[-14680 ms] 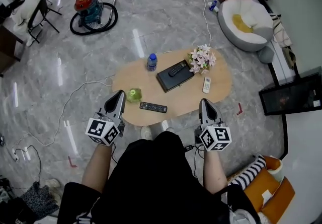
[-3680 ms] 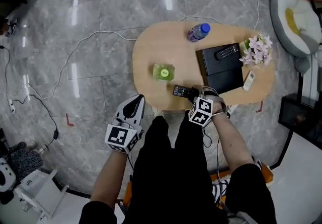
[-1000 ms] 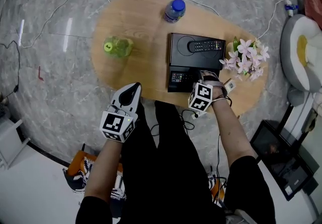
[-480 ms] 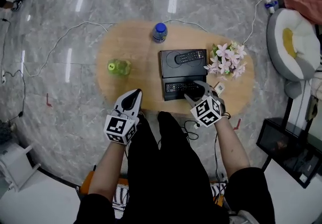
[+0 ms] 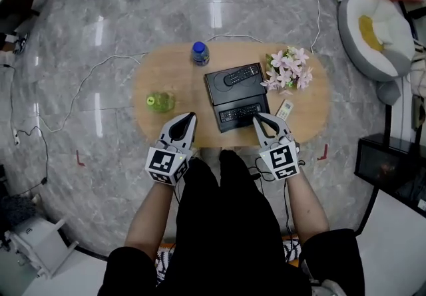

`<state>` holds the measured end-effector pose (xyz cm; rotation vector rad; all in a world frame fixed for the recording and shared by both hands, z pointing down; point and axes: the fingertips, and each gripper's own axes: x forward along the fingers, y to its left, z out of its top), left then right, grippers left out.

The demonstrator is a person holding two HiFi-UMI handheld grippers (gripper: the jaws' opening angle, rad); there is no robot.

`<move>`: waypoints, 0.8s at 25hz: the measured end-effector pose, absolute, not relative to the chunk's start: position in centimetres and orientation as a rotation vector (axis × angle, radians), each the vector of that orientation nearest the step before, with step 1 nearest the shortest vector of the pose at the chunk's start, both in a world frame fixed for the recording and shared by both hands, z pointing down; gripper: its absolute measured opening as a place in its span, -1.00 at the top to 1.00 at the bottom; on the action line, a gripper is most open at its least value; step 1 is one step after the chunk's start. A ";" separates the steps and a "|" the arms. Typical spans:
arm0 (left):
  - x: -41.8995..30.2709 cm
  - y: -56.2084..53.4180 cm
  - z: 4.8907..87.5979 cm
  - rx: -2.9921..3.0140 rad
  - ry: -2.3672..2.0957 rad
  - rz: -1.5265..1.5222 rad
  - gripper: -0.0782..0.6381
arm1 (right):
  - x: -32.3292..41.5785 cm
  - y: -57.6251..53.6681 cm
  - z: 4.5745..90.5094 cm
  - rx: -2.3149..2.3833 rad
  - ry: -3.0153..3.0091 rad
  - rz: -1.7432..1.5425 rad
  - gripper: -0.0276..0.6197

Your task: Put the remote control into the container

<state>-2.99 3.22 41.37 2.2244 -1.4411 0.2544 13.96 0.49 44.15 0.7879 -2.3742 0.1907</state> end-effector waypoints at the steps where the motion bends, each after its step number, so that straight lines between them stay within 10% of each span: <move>1: -2.7 3.1 40.8 2.238 -1.430 0.255 0.76 | 14.2 0.6 43.7 0.815 -2.372 0.209 0.88; 20: 1.1 2.5 39.5 2.342 -1.215 0.348 0.76 | 18.4 2.8 41.4 1.068 -2.312 0.354 0.88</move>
